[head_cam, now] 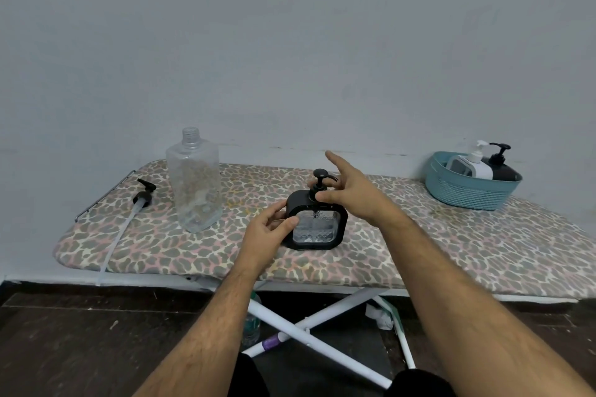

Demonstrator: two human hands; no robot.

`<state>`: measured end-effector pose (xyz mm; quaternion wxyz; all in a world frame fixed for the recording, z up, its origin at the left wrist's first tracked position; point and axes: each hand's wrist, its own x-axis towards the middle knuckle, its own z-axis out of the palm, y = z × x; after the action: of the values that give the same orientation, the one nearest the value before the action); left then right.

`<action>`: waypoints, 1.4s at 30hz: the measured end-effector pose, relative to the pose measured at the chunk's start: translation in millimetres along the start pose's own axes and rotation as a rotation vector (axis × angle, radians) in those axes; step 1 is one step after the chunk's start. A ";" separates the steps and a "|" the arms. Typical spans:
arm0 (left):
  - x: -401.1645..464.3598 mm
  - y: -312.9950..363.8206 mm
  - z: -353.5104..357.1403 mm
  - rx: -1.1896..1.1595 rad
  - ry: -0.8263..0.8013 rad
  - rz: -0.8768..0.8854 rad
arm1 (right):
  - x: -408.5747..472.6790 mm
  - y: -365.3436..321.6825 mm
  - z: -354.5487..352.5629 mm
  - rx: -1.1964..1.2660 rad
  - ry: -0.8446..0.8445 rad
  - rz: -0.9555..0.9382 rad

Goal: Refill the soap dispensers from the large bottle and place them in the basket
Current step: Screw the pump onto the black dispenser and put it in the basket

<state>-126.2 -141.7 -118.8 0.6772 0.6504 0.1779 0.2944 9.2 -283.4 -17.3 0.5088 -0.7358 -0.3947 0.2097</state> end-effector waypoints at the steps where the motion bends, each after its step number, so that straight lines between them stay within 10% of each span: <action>1: -0.1 0.0 -0.1 0.000 0.001 0.002 | 1.5 0.8 -1.9 0.009 -0.012 0.004; 13: 1.8 -1.3 0.9 -0.014 0.007 0.004 | -18.5 -10.2 46.5 -0.375 0.534 -0.011; 22: 2.3 -2.6 -1.5 0.009 -0.012 0.003 | -3.7 -3.5 -1.4 0.013 -0.008 0.016; 42: 3.3 -3.8 -0.8 -0.015 -0.011 -0.011 | -12.7 3.5 32.1 -0.170 0.355 -0.049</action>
<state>-123.5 -139.0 -122.1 0.6845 0.6461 0.1756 0.2885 -20.0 -275.3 -34.4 0.5115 -0.7916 -0.3330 0.0300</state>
